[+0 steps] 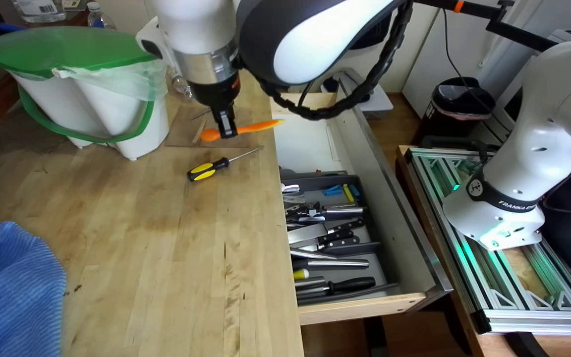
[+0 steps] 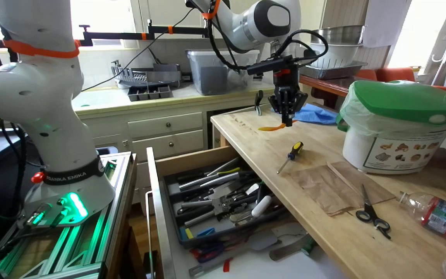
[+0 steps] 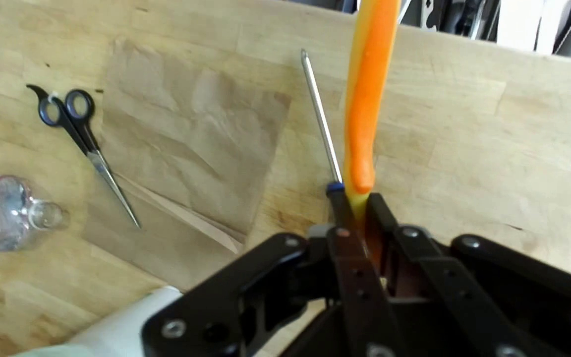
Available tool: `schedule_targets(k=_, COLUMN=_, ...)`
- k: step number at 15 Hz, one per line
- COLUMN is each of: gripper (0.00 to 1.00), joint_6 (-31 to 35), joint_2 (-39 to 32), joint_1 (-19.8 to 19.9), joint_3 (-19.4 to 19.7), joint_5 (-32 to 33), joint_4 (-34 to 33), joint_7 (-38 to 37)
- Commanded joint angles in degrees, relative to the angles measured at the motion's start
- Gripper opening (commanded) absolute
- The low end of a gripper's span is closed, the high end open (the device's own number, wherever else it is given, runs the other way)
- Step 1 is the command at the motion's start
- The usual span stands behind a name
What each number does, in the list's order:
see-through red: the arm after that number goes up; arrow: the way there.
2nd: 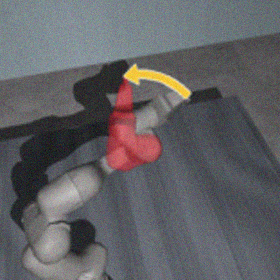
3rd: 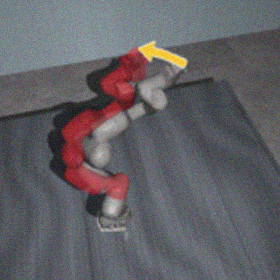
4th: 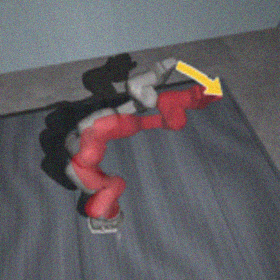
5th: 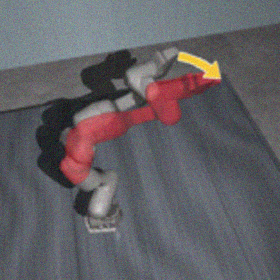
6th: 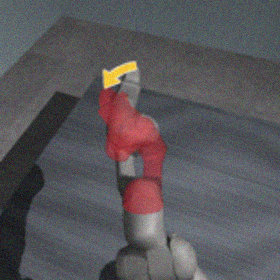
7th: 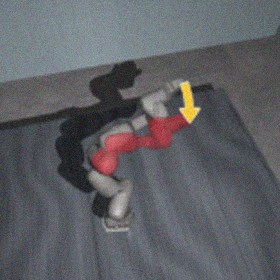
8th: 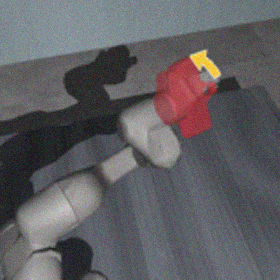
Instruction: Remove the orange object from the drawer and put it on the table
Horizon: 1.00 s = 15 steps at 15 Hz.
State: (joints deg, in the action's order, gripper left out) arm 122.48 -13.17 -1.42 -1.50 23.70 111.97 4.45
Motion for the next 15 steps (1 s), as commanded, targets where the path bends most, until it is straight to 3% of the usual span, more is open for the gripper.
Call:
schedule_targets(k=1, gripper=0.03, joint_6=1.20, joint_2=-6.28, joint_1=-3.58, joint_3=0.01, joint_5=4.33, joint_4=-5.48, joint_7=-3.57)
schedule_targets(k=7, gripper=0.03, joint_6=1.46, joint_2=-12.90, joint_1=-8.97, joint_3=2.01, joint_5=12.31, joint_4=-10.39, joint_7=-12.36)
schedule_targets(k=15, gripper=0.03, joint_6=3.68, joint_2=-18.40, joint_1=-10.52, joint_3=2.09, joint_5=14.17, joint_4=-12.47, joint_7=-12.75)
